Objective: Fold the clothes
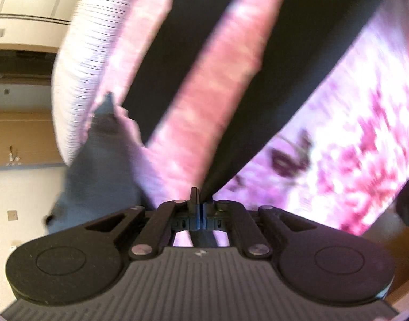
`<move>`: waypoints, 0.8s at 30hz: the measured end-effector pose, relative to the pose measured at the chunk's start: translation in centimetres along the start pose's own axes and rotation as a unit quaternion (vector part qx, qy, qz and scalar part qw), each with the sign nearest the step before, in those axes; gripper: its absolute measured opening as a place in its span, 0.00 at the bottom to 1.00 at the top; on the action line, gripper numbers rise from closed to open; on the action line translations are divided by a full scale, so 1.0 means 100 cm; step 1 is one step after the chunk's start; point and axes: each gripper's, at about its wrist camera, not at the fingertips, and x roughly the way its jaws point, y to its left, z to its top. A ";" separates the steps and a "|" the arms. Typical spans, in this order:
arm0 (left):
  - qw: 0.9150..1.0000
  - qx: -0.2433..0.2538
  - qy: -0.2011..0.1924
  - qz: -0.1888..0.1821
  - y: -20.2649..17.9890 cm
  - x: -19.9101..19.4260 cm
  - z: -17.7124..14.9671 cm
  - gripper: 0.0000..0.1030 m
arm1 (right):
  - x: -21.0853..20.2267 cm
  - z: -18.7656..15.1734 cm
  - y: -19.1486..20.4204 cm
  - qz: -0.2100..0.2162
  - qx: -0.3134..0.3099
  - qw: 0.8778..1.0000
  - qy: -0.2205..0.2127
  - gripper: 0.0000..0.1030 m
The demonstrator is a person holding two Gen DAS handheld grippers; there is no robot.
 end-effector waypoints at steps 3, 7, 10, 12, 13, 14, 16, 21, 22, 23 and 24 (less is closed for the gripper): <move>1.000 -0.020 -0.006 -0.013 0.052 -0.012 0.018 0.02 | -0.003 0.022 -0.039 0.001 -0.025 1.000 -0.010 0.06; 0.999 -0.024 -0.009 -0.048 0.116 -0.005 0.053 0.02 | 0.001 0.050 -0.088 0.009 -0.052 0.999 -0.010 0.06; 0.997 -0.010 -0.013 -0.077 0.150 0.016 0.080 0.02 | 0.024 0.072 -0.120 0.021 -0.072 0.997 0.002 0.06; 0.995 -0.008 -0.015 -0.098 0.171 0.040 0.099 0.02 | 0.037 0.085 -0.133 0.030 -0.077 0.996 0.014 0.06; 0.994 -0.006 -0.013 -0.107 0.178 0.054 0.107 0.02 | 0.045 0.095 -0.142 0.033 -0.075 0.996 0.020 0.06; 0.993 -0.004 -0.011 -0.115 0.184 0.069 0.115 0.02 | 0.059 0.103 -0.151 0.036 -0.076 0.996 0.026 0.06; 0.991 0.002 -0.008 -0.130 0.194 0.096 0.131 0.02 | 0.081 0.113 -0.164 0.048 -0.080 0.995 0.037 0.06; 0.989 0.025 0.000 -0.149 0.205 0.154 0.169 0.02 | 0.142 0.132 -0.188 0.080 -0.071 0.992 0.064 0.06; 0.988 0.027 0.003 -0.151 0.207 0.163 0.175 0.02 | 0.154 0.134 -0.192 0.088 -0.069 0.992 0.066 0.06; 0.988 0.028 0.006 -0.154 0.209 0.171 0.182 0.02 | 0.166 0.137 -0.197 0.095 -0.068 0.991 0.069 0.06; 0.987 0.028 0.011 -0.158 0.211 0.180 0.188 0.02 | 0.178 0.139 -0.202 0.102 -0.067 0.990 0.070 0.06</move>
